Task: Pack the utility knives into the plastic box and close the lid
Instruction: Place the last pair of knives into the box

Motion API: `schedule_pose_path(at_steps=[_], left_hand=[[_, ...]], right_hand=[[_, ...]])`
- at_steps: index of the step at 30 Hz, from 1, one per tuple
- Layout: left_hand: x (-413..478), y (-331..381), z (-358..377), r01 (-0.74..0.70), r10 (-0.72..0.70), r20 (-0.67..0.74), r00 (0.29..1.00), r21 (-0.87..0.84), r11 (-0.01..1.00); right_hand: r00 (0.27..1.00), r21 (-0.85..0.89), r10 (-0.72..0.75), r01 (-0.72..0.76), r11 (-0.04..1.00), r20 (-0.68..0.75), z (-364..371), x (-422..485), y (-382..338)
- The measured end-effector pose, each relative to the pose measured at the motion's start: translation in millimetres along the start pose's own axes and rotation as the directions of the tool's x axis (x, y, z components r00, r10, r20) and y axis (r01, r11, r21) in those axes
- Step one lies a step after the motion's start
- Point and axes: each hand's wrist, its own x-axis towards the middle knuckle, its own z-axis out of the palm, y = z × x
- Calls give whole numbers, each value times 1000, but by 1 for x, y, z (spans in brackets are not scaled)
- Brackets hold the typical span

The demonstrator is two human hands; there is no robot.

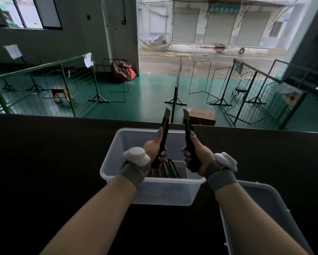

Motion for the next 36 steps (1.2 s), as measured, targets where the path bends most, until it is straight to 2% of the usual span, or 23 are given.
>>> schedule_pose_path(at_steps=[5,12,21,24,27,30,32,33,34,36], left_hand=[[14,4,-7,-1,0,9,1000,58,998],[39,10,-28,-18,17,51,999,26,1000],[64,19,-63,-46,13,146,989,224,973],[73,20,-71,-23,-35,189,981,296,955],[85,16,-82,-4,-93,234,968,383,924],[95,11,-92,82,-207,236,949,450,889],[100,6,-95,137,-271,224,936,478,868],[102,3,-96,149,-301,211,930,530,835],[104,1,-98,134,-323,190,927,638,758],[116,-10,-100,36,-328,157,932,859,511]], right_hand=[[999,-76,-49,48,996,-21,10,19,0],[994,-19,-78,79,997,78,24,44,-4],[986,-74,-45,57,996,158,30,72,-11],[982,-100,-21,41,994,189,27,85,-11],[976,-197,14,30,980,218,23,97,-10],[967,-285,59,14,958,247,16,110,-9],[965,-408,92,17,913,244,10,117,-6],[967,-495,112,16,869,228,7,120,-4],[971,-583,130,12,812,201,4,124,-1],[980,-728,156,-20,685,120,-5,138,7]])
